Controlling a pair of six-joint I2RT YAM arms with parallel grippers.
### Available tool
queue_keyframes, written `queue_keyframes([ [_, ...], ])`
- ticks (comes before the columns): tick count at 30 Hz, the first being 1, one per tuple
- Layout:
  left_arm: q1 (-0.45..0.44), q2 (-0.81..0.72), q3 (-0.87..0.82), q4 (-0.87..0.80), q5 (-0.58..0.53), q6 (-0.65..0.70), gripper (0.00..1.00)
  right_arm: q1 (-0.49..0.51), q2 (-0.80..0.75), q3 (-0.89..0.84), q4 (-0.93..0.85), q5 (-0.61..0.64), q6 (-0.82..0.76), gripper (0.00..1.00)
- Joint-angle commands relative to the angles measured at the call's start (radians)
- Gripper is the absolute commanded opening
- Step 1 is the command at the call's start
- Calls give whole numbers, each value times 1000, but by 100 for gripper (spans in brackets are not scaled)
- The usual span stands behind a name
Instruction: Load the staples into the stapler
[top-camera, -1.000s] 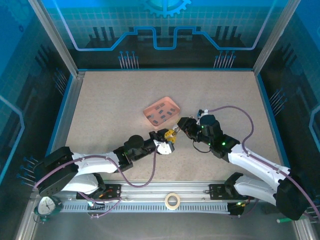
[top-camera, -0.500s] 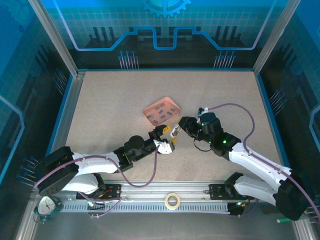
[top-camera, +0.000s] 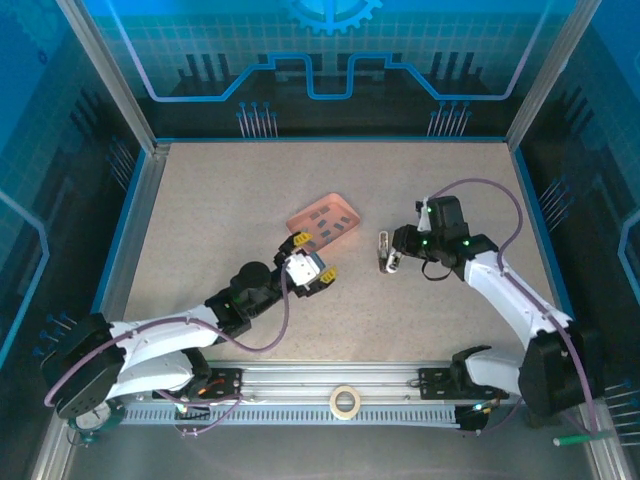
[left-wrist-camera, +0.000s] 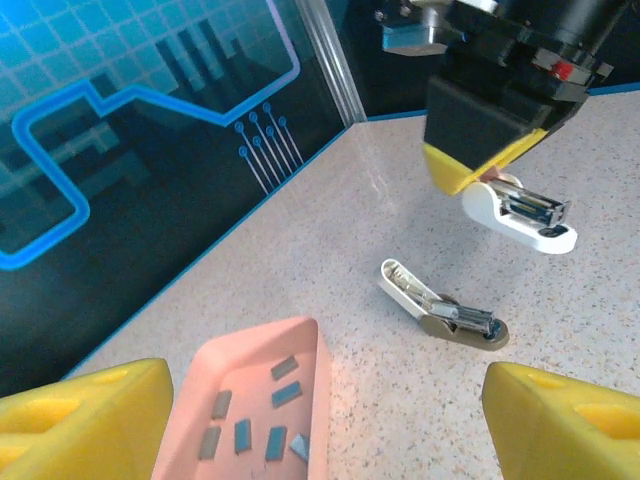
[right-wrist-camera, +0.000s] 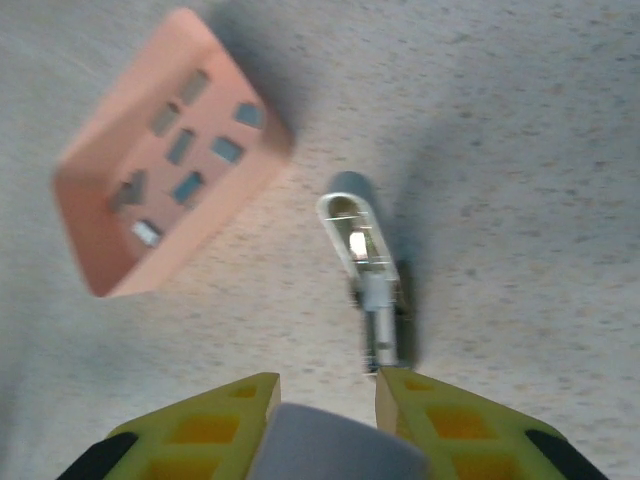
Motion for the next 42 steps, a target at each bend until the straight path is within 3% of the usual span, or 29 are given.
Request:
queue_keyframes([
  [1,22,-28,-21,-53,34,-95,82,-56,74,56,-61,-66,-224,26],
  [7,56,-9,-21,-42,59,-143,82,-81,283,185,-84,-86,-373,28],
  [18,84,26,-16,-30,77,-164,82,-93,506,296,-119,22,-404,28],
  [30,96,62,-1,-10,85,-177,81,-105,567,310,-122,92,-413,30],
  [42,98,69,6,-8,82,-183,82,-110,534,295,-110,86,-401,47],
])
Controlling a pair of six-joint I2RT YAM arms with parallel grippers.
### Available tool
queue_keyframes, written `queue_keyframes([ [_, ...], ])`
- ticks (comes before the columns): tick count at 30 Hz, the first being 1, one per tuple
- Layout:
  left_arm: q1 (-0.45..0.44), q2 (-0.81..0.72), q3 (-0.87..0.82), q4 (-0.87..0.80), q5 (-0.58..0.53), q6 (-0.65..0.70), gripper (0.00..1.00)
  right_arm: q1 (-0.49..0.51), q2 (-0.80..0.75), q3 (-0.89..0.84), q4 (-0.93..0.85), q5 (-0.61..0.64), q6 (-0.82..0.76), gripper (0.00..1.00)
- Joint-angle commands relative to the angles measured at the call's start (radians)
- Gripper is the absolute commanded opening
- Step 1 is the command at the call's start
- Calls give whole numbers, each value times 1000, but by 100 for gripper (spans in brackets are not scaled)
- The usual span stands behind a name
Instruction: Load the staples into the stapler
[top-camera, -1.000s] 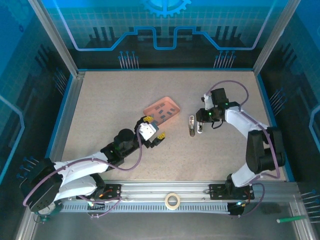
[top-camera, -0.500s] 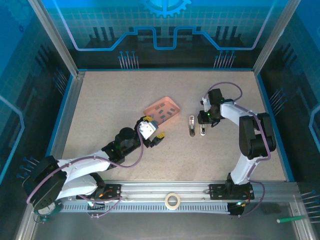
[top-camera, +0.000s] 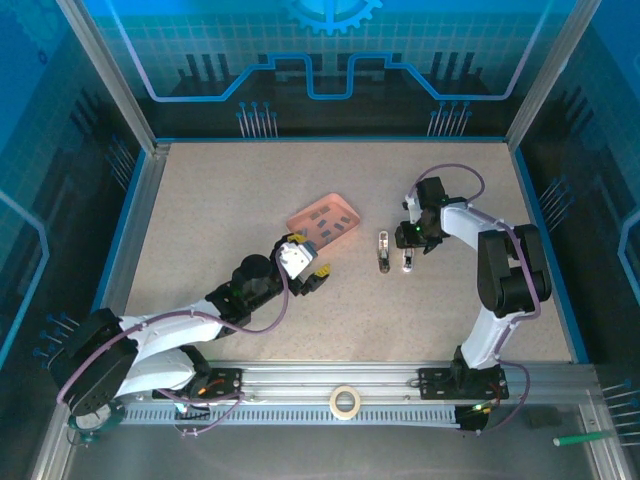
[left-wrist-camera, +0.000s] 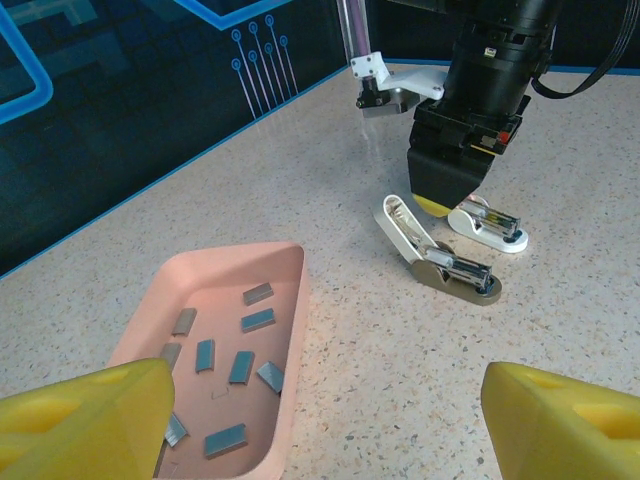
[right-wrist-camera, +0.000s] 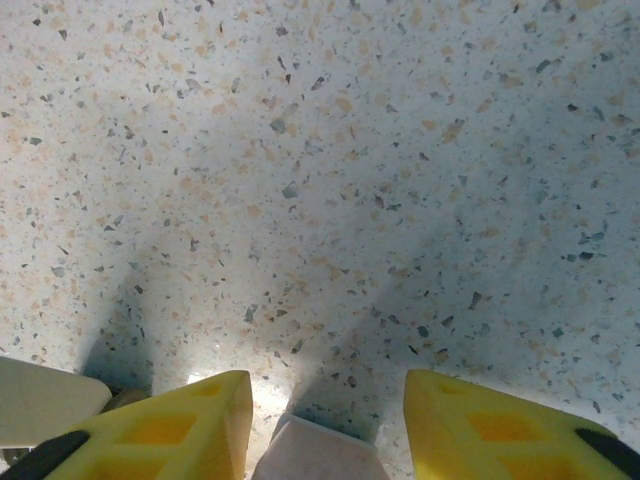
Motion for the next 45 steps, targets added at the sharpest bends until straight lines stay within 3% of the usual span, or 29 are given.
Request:
queue_keyframes([
  [1,8,2,14,20,14,-24,82,-14,-38,11,-6,-11,4,50],
  [4,18,-5,41,-37,1,-52,82,-13,-109,13,-24,-15,10,60],
  [8,49,-6,123,-184,-29,-149,87,-12,-238,15,-89,11,25,67],
  [15,106,123,394,-557,-1,-291,86,8,-481,-74,-144,-86,100,66],
  [23,140,423,770,-888,60,-344,81,66,-672,-278,-2,-226,266,65],
  [29,170,656,996,-1000,101,-310,78,107,-729,-338,14,-216,296,64],
  [36,186,917,1253,-1158,276,-238,71,110,-795,-375,-14,-212,293,62],
  [45,188,973,1283,-1238,382,-168,64,111,-840,-399,-29,-209,288,61],
])
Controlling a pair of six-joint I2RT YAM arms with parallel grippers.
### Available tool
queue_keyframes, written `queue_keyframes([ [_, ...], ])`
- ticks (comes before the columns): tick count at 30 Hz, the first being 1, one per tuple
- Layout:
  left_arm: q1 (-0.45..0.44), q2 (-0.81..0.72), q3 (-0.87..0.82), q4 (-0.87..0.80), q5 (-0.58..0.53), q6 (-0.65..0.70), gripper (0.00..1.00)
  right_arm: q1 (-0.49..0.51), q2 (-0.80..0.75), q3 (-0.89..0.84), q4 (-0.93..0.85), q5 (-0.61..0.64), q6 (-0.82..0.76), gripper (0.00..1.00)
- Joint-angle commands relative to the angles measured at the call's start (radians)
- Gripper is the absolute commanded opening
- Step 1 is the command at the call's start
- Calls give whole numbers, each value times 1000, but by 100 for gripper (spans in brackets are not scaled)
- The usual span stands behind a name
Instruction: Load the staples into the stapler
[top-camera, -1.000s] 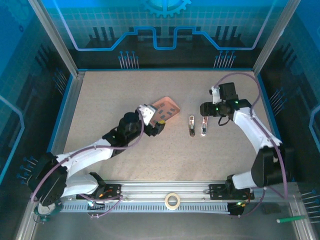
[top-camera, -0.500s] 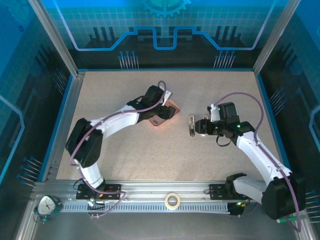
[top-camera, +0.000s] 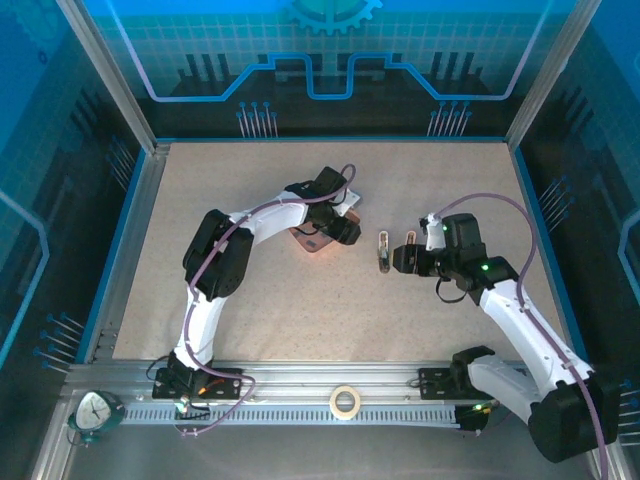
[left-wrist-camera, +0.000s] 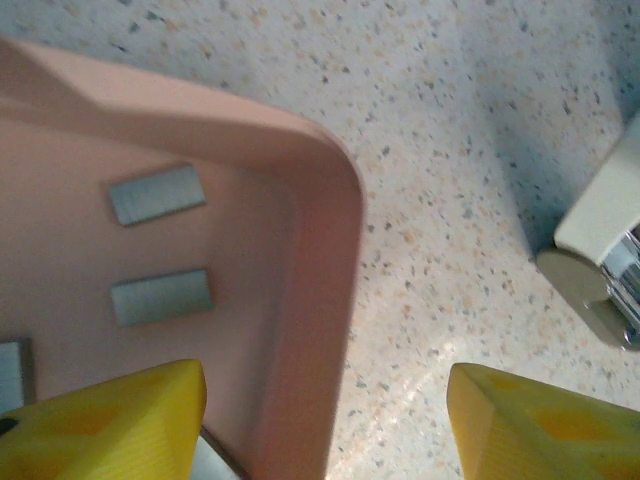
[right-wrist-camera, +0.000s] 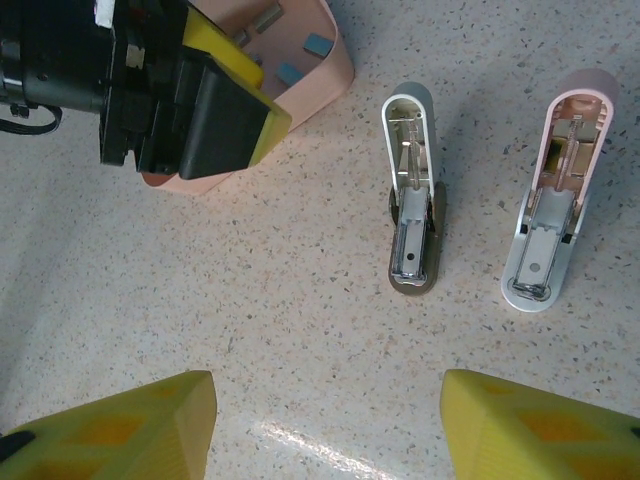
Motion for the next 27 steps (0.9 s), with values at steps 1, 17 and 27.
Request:
queue_keyframes([
  [1,2,1,11,-69,83,55,63,11,-13,-15,-13,-14,4,61],
  [17,3,-101,-119,-244,157,255,57,9,-33,9,-33,-26,0,57],
  [27,4,-183,-272,-325,143,324,56,16,-35,7,-31,-37,14,57],
])
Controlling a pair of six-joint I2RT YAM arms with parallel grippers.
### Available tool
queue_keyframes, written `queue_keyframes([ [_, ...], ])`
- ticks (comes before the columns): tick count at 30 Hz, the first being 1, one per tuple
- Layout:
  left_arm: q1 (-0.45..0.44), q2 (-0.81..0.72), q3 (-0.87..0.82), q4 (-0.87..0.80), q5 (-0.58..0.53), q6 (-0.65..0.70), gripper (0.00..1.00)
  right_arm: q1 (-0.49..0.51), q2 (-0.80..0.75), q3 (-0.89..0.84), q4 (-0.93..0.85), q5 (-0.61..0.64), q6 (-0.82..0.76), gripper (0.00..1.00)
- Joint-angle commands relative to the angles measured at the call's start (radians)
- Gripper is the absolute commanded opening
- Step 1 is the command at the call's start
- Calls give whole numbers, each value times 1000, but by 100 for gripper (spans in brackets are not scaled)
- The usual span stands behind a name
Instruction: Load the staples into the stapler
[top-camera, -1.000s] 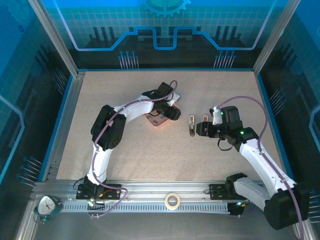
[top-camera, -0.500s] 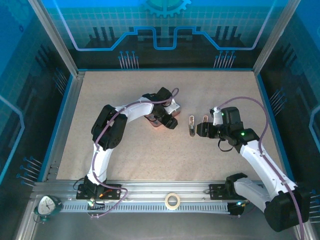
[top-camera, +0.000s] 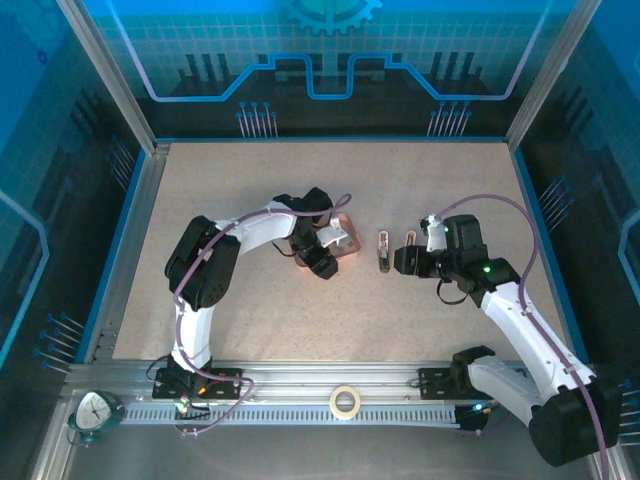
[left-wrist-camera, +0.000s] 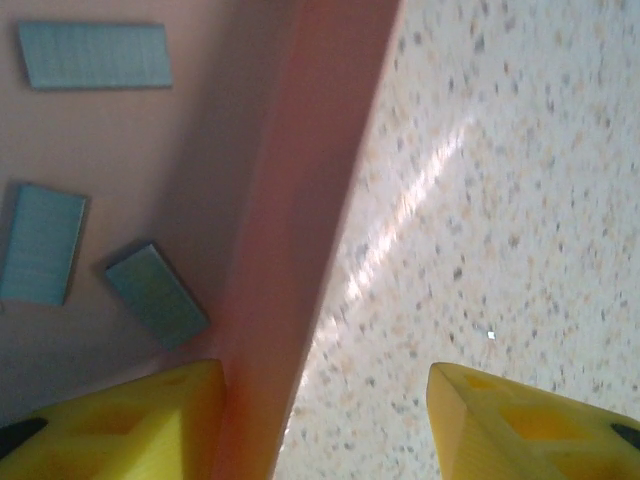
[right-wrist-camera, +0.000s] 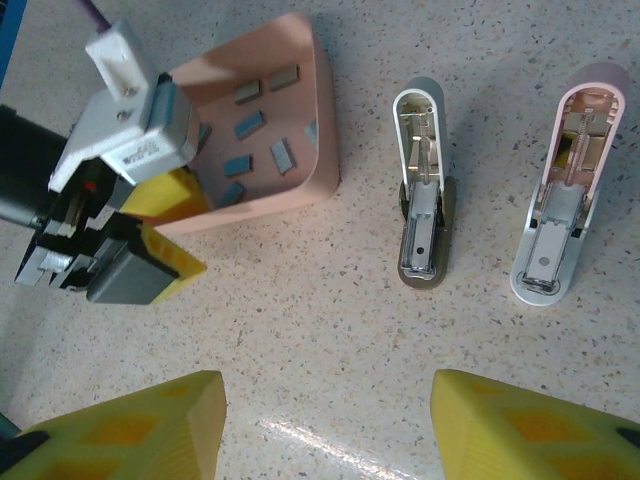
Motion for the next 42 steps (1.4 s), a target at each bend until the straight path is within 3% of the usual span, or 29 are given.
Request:
queue_keyframes([
  [1,3,-45,-54,-74,29,47,56,15,-15,9,-18,-23,9,57],
  [10,3,-134,-105,-65,80,30,56,59,9,57,-30,6,-50,55],
  [19,79,-388,-269,174,123,-190,69,135,198,262,-103,-9,-295,54],
  [29,316,-598,-378,260,156,-482,78,243,567,580,-178,-72,-799,48],
  [36,467,-750,-541,366,173,-568,79,302,886,872,-379,-80,-1195,49],
  [42,567,-762,-606,430,153,-574,79,326,1116,1061,-459,-63,-1472,44],
])
